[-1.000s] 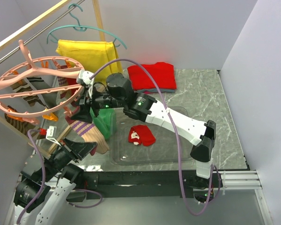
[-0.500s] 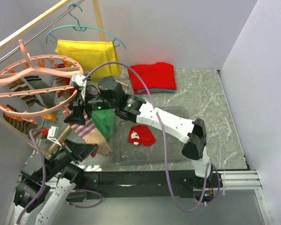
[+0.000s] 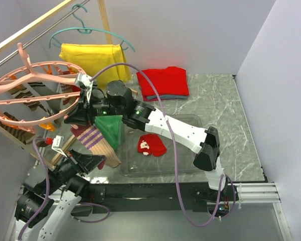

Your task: Remove the socks clipped to the hanger

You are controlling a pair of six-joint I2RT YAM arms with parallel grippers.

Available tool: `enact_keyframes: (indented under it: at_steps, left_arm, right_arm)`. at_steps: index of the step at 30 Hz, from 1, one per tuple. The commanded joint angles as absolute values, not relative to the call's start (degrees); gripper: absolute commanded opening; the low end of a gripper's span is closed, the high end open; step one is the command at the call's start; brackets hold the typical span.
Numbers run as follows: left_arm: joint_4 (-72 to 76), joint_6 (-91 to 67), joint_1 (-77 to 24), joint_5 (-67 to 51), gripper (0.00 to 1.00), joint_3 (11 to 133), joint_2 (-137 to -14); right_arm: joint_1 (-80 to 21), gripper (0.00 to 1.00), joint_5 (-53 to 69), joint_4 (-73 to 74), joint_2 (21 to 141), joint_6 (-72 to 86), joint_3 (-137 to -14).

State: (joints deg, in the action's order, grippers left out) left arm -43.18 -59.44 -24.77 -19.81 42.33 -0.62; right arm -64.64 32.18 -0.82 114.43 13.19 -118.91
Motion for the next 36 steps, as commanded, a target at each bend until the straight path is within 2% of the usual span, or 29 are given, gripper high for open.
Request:
enact_keyframes:
  at_steps: [1, 3, 6, 7, 8, 9, 11, 12, 15, 18, 24, 30, 36]
  left_arm:
    - [-43.4, -58.5, -24.7, -20.8, 0.01, 42.4, 1.8]
    - [-44.5, -58.2, -24.7, -20.3, 0.01, 43.1, 1.1]
    - [-45.1, -57.5, -24.7, -20.1, 0.01, 43.8, 0.5]
    - [-45.3, -57.3, -24.7, -19.9, 0.01, 44.0, 0.4]
    - [-45.6, -57.0, -24.7, -19.6, 0.01, 44.4, 0.4]
    - [-45.8, -56.9, -24.7, -19.2, 0.01, 44.6, 0.4]
    - [-45.8, -56.7, -24.7, -18.9, 0.01, 45.1, 0.4]
    - [-45.6, -56.7, -24.7, -18.5, 0.01, 45.1, 0.4]
    - [-45.1, -57.0, -24.7, -18.3, 0.01, 44.2, -0.8]
    - [-43.9, -57.0, -24.7, -18.4, 0.01, 43.1, -1.2]
    - [-42.4, -56.0, -24.7, -18.3, 0.01, 42.4, -3.3]
    - [-41.8, -54.8, -24.7, -17.9, 0.01, 42.5, -4.7]
    - [-41.7, -55.1, -24.7, -18.8, 0.01, 43.1, -4.9]
  right_arm:
    - [-65.0, 0.11, 30.9, -2.9, 115.7, 14.1, -123.9]
    - [-65.0, 0.00, 30.9, -1.9, 116.3, 14.1, -125.0]
    - [-65.0, 0.00, 30.7, -1.3, 116.5, 13.9, -125.5]
    - [-65.0, 0.03, 30.8, -1.0, 116.4, 13.7, -125.4]
    - [-65.0, 0.10, 30.8, -0.7, 116.3, 13.6, -125.2]
    - [-65.0, 0.31, 30.8, -0.4, 116.2, 13.6, -124.9]
    - [-65.0, 0.48, 30.1, -0.3, 115.3, 13.4, -123.2]
    - [-65.0, 0.60, 29.7, 0.9, 114.4, 13.1, -122.7]
    - [-65.0, 0.73, 27.6, 2.7, 111.6, 12.5, -119.5]
    - [-65.0, 0.79, 25.1, 4.0, 107.9, 11.8, -115.0]
    - [-64.9, 0.84, 22.0, 5.2, 97.5, 10.3, -103.2]
    - [-64.9, 0.91, 18.6, 3.3, 84.4, 10.5, -84.2]
    - [-64.9, 0.90, 21.8, -1.7, 78.1, 14.1, -69.0]
